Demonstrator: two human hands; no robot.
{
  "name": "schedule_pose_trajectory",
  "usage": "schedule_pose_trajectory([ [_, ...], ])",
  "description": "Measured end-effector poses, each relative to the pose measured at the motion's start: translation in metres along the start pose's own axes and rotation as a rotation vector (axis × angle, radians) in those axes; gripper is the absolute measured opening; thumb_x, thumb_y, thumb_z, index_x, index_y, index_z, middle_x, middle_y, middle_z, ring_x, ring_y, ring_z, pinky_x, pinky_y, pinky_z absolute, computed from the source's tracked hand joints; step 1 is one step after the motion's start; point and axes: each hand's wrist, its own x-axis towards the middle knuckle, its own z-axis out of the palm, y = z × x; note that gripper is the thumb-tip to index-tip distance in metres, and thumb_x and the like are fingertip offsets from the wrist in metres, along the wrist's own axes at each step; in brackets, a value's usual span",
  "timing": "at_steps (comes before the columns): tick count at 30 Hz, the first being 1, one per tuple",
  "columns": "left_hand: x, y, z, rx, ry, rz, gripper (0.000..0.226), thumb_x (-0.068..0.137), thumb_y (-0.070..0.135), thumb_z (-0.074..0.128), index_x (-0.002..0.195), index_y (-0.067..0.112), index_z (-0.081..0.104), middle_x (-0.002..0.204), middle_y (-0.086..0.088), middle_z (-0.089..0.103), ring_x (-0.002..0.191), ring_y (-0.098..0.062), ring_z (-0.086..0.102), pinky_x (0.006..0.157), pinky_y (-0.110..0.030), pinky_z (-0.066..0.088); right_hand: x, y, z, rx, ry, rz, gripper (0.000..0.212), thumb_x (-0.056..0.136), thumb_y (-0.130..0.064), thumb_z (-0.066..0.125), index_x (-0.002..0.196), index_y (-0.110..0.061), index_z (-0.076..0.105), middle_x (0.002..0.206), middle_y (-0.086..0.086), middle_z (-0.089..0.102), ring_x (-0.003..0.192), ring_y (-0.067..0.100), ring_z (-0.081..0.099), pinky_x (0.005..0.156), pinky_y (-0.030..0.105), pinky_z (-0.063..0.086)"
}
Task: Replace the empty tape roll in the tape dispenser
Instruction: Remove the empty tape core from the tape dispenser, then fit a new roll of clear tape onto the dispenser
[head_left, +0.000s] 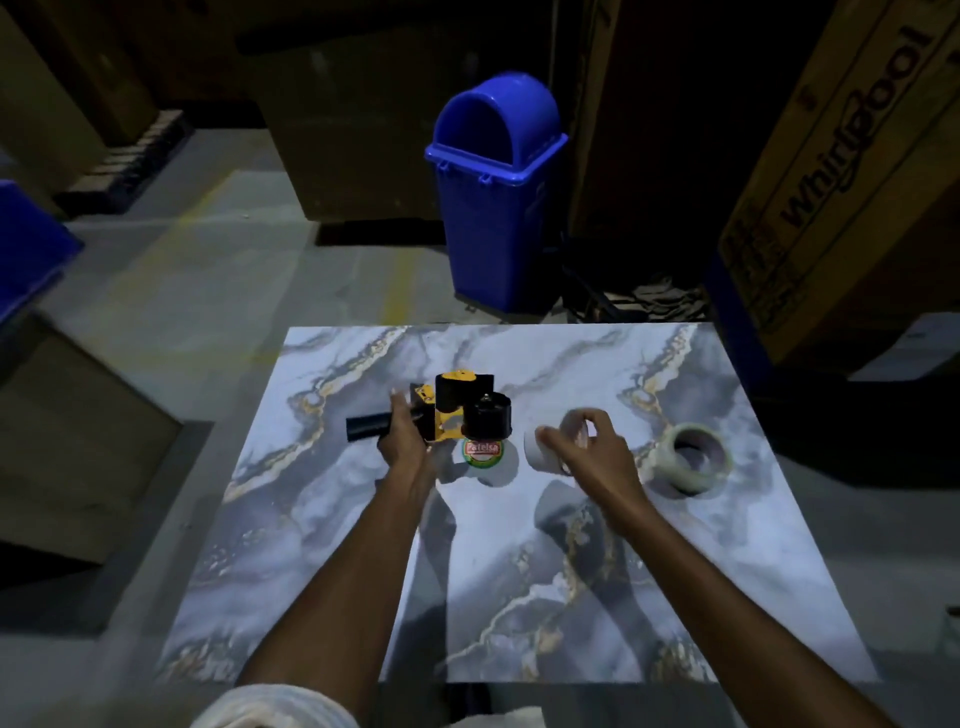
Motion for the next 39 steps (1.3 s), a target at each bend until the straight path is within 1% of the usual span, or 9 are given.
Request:
schedule_pose_trajectory([
  [3,-0.007,-0.022,-0.013,-0.032,-0.014,-0.020,0.063,0.085,0.053,0.076,0.118,-0.001,0.070,0.112,-0.013,0.076,0.092,-0.027,0.074,0.085,-0.044,0.062,-0.009,0.041,-0.012,-0.098,-0.017,-0.031,0.062,0.067,-0.061,0.079,0.119,-0.037,0.054,0.122,0.009,0.061,0.108,0.025,0.062,0.084,0.035,0.052],
  [7,-0.022,-0.049,-0.027,-0.030,-0.041,0.017,0.030,0.094,0.029,0.073,0.096,0.000,0.066,0.100,-0.013,0.073,0.071,-0.018,0.075,0.064,-0.040,0.063,-0.025,0.087,-0.030,-0.238,0.006,-0.058,0.076,0.069,-0.060,0.078,0.135,-0.032,0.050,0.132,0.007,0.055,0.120,0.026,0.054,0.091,0.036,0.048],
  [11,-0.026,-0.062,-0.037,-0.067,-0.028,0.001,0.021,0.100,0.018,0.065,0.081,0.009,0.062,0.091,-0.004,0.074,0.085,-0.022,0.067,0.065,-0.035,0.060,-0.040,0.117,-0.047,-0.284,0.034,-0.085,0.078,0.071,-0.055,0.081,0.139,-0.031,0.049,0.129,0.005,0.052,0.120,0.025,0.054,0.096,0.036,0.047],
  [17,-0.029,-0.067,-0.047,0.226,-0.149,-0.118,0.046,0.102,0.045,0.054,0.067,0.016,0.051,0.041,0.005,0.049,0.031,-0.004,0.038,0.051,-0.024,0.037,-0.051,0.138,-0.057,-0.401,0.061,-0.155,0.082,0.072,-0.051,0.084,0.140,-0.022,0.050,0.129,0.008,0.054,0.122,0.028,0.053,0.092,0.034,0.047],
  [22,-0.051,-0.105,-0.053,0.417,0.027,-0.047,0.052,0.093,0.061,0.060,0.077,0.012,0.057,0.053,-0.004,0.052,0.044,-0.016,0.049,0.045,-0.026,0.043,-0.061,0.171,-0.094,-0.410,0.204,-0.132,0.082,0.066,-0.049,0.087,0.133,-0.014,0.055,0.129,0.007,0.059,0.123,0.029,0.053,0.099,0.041,0.050],
  [25,-0.054,-0.116,-0.055,0.653,0.207,0.128,0.069,0.084,0.075,0.056,0.084,0.007,0.067,0.083,-0.011,0.074,0.077,-0.032,0.069,0.075,-0.041,0.060,-0.049,0.182,-0.106,-0.422,0.306,-0.212,0.063,0.066,-0.046,0.085,0.117,-0.016,0.063,0.111,0.005,0.062,0.109,0.027,0.058,0.094,0.040,0.050],
  [30,-0.091,-0.143,-0.040,1.043,-0.186,0.487,0.062,0.099,0.051,0.058,0.053,0.010,0.051,0.063,-0.019,0.061,0.068,-0.034,0.061,0.065,-0.039,0.044,-0.051,0.199,-0.131,-0.451,0.444,-0.242,0.054,0.067,-0.044,0.083,0.112,-0.019,0.066,0.108,0.003,0.063,0.107,0.026,0.057,0.096,0.038,0.043],
  [34,-0.100,-0.156,-0.043,1.140,-0.567,0.450,0.042,0.096,0.037,0.070,0.070,0.004,0.064,0.068,-0.006,0.070,0.066,-0.016,0.066,0.064,-0.032,0.049,-0.055,0.207,-0.129,-0.439,0.326,-0.274,0.040,0.068,-0.050,0.079,0.104,-0.039,0.064,0.109,-0.013,0.063,0.111,0.020,0.058,0.098,0.037,0.043],
  [39,-0.114,-0.164,-0.036,1.115,-0.655,0.355,0.027,0.093,0.034,0.074,0.091,0.007,0.069,0.084,-0.012,0.077,0.069,-0.029,0.072,0.051,-0.028,0.053,-0.044,0.197,-0.130,-0.569,0.355,-0.123,0.097,0.070,-0.075,0.072,0.144,-0.017,0.046,0.139,0.009,0.050,0.129,0.034,0.046,0.102,0.054,0.041],
])
